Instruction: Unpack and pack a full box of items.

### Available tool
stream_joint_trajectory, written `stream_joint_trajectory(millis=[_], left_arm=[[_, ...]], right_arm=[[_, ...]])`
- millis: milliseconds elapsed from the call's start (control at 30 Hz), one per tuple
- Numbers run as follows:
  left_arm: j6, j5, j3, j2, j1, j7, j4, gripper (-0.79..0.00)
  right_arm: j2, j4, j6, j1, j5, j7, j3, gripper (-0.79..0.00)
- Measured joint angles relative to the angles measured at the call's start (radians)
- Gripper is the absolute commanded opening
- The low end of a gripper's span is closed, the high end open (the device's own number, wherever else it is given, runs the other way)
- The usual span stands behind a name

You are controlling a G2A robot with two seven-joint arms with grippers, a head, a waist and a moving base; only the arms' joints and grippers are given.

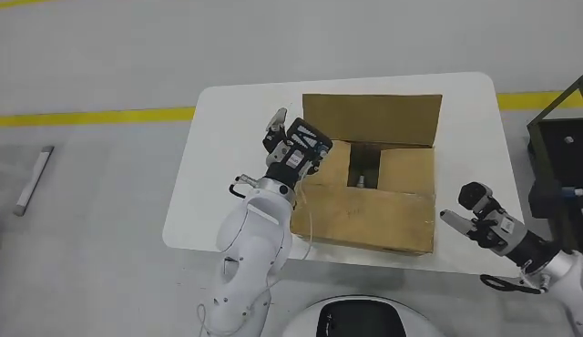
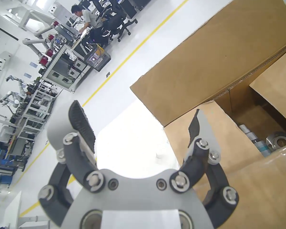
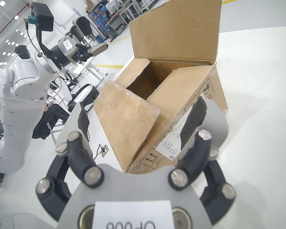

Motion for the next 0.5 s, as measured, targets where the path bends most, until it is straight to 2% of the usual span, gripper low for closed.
stream_joint_trajectory(millis=[267,500], left_arm=[[0.0,0.0,0.0,0.0,0.0,0.0,0.0,0.0],[0.0,0.0,0.0,0.0,0.0,0.0,0.0,0.0]], right_arm=[[0.003,0.009,-0.038,0.006,-0.059,-0.051,-0.055,0.0],[0.008,0.033,-0.032,0.023,-0.081,-0.068,-0.097,0.0]])
